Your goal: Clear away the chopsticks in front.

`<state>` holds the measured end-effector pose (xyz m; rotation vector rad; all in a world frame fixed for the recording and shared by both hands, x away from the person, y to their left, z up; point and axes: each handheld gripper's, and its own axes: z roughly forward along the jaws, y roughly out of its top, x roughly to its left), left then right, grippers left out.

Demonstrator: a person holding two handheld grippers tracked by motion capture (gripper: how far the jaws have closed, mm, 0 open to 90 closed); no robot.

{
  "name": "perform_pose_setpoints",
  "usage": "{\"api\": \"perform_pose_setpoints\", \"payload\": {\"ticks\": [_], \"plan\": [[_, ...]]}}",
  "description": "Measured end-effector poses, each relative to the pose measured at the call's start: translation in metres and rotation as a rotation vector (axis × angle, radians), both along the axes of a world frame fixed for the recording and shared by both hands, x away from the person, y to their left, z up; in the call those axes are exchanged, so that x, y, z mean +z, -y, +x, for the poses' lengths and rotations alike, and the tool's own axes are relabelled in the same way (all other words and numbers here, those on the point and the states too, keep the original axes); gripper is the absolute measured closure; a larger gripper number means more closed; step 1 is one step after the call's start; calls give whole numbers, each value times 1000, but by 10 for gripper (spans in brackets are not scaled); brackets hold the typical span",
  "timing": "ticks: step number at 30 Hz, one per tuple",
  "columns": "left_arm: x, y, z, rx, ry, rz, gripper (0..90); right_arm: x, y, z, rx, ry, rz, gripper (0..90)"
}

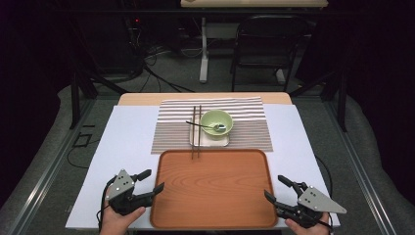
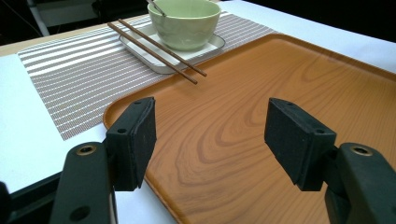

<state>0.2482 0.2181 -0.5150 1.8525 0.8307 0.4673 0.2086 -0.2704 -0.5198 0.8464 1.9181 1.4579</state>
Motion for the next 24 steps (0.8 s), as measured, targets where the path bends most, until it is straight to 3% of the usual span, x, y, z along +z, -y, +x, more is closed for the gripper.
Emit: {"api": "perform_pose_setpoints", "payload": {"ticks": [9, 24], "plan": [[-1, -2, -1, 7, -3, 13, 338, 0, -3, 1, 11, 2, -10, 328], [-3, -7, 3, 48, -59, -15, 267, 1, -5, 0, 7, 8, -29, 280]]}}
